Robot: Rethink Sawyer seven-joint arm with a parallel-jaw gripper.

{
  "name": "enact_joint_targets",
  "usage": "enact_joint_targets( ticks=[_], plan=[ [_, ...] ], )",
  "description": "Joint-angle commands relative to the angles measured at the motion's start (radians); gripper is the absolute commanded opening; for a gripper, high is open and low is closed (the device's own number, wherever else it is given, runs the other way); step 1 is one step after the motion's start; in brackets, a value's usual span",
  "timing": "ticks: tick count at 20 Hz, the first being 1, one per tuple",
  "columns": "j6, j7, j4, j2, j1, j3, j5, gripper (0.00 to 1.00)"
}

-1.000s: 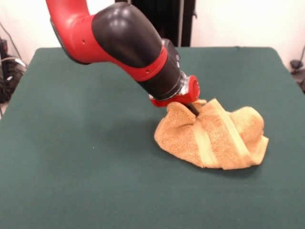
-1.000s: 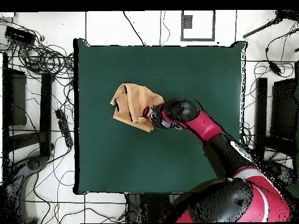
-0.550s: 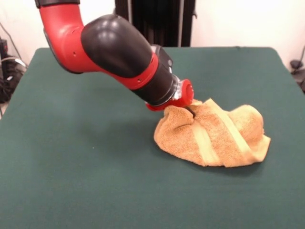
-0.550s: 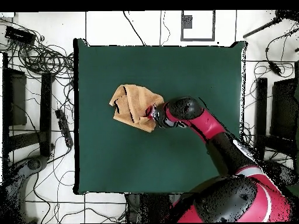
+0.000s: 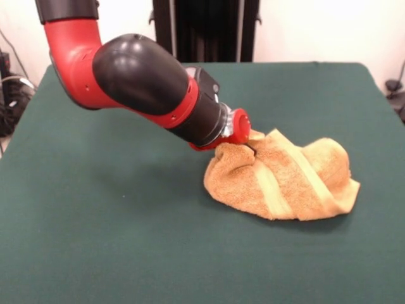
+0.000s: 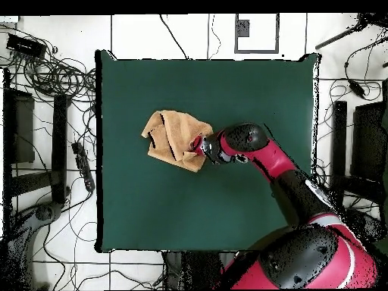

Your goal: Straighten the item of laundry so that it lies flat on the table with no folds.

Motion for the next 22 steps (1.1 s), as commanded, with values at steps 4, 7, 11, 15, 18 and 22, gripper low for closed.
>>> enact_joint_targets(
  ticks=[4,7,11,15,18,22],
  plan=[
    [0.051,-0.168,-0.116,0.061,-0.019,0.016,-0.153,0.00],
    [0.048,-0.173,-0.122,0.063,-0.024,0.020,-0.176,0.00],
    [0.071,-0.182,-0.142,0.052,-0.027,0.019,-0.209,0.00],
    [0.083,-0.177,-0.151,0.055,-0.039,0.030,-0.224,0.00],
    [0.092,-0.172,-0.157,0.059,-0.045,0.042,-0.232,0.00],
    [0.107,-0.169,-0.163,0.059,-0.049,0.051,-0.239,0.00]
  ],
)
